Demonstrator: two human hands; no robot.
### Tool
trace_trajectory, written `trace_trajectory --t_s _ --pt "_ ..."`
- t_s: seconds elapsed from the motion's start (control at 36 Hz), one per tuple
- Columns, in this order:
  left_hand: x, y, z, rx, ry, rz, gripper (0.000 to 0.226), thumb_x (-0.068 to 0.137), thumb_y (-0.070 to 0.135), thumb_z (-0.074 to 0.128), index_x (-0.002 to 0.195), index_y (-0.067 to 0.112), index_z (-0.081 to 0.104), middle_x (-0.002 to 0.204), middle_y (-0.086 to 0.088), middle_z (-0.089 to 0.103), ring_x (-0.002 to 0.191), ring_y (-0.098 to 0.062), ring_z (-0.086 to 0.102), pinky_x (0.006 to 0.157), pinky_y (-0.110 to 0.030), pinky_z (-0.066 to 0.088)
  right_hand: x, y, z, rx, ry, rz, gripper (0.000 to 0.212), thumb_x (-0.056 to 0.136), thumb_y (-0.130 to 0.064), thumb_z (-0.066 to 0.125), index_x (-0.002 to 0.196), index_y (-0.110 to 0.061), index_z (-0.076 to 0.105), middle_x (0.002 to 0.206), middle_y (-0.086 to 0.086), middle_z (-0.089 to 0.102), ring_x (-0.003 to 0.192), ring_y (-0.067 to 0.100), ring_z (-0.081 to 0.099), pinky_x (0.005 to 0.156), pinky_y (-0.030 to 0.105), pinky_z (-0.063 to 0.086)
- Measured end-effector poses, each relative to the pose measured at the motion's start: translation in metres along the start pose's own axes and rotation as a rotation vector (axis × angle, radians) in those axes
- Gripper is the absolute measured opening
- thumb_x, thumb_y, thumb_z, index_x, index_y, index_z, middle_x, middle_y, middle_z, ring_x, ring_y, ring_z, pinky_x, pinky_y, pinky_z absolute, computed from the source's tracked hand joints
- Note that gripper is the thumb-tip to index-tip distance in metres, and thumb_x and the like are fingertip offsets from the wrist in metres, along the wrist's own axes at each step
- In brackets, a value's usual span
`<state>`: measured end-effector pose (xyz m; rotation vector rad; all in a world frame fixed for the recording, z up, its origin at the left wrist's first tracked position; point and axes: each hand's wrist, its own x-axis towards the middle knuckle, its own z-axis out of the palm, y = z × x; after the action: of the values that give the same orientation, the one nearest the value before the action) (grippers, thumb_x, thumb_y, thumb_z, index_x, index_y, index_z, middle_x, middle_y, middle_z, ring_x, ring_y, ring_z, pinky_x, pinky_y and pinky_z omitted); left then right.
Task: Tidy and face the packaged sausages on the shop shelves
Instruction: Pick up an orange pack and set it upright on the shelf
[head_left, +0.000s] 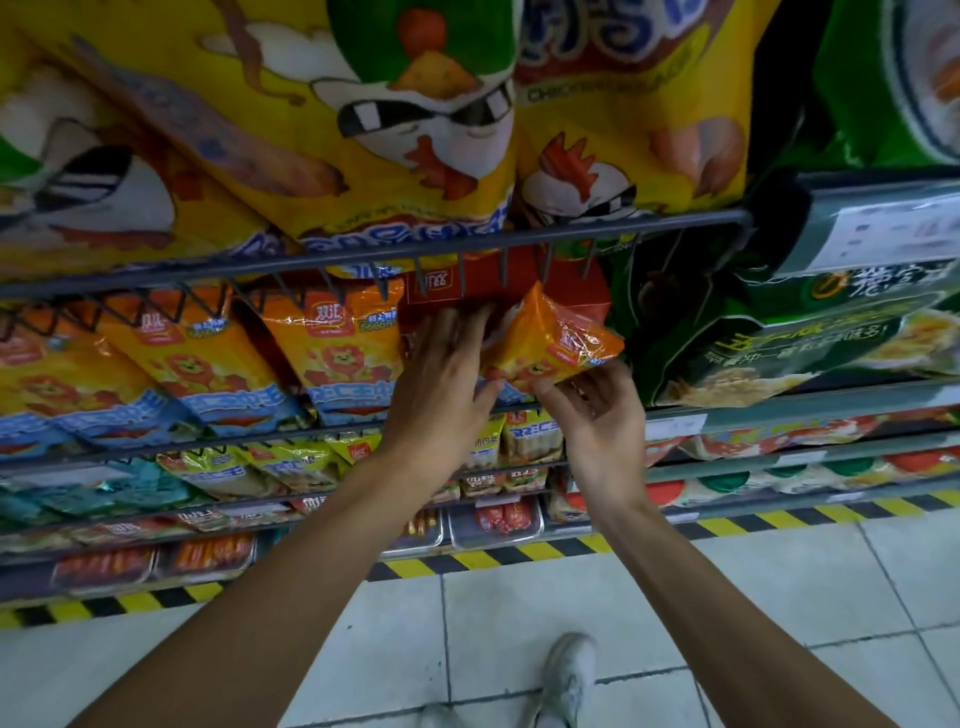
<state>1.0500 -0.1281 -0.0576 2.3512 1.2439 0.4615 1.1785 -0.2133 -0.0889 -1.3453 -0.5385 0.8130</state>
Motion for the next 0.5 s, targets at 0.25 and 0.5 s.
trace_trajectory --t_s 0.25,0.5 --pt "-0.008 -0.004 -0.021 -0.290 0.049 0.011 0.048 0.093 0.025 0.074 0.135 0.025 0.050 0.138 0.003 0.048 0.126 -0.012 0.047 0.105 -0.029 0.046 -0.012 -0.010 0.015 -0.025 0.045 -0.230 0.044 0.086 -0.001 0.079 0.123 -0.016 0.060 0.113 -0.002 0.071 0.110 0.019 0.068 0.095 0.031 0.054" --pt "-0.019 0.002 -0.010 -0.643 0.121 -0.091 0.063 0.087 0.028 0.081 0.129 0.051 0.039 0.134 0.019 0.061 0.124 0.001 0.059 0.103 -0.021 0.049 0.000 -0.018 -0.007 -0.295 -0.100 -0.470 0.053 0.091 -0.013 0.076 0.137 -0.018 0.051 0.134 -0.002 0.058 0.127 0.016 0.057 0.106 0.038 0.050"
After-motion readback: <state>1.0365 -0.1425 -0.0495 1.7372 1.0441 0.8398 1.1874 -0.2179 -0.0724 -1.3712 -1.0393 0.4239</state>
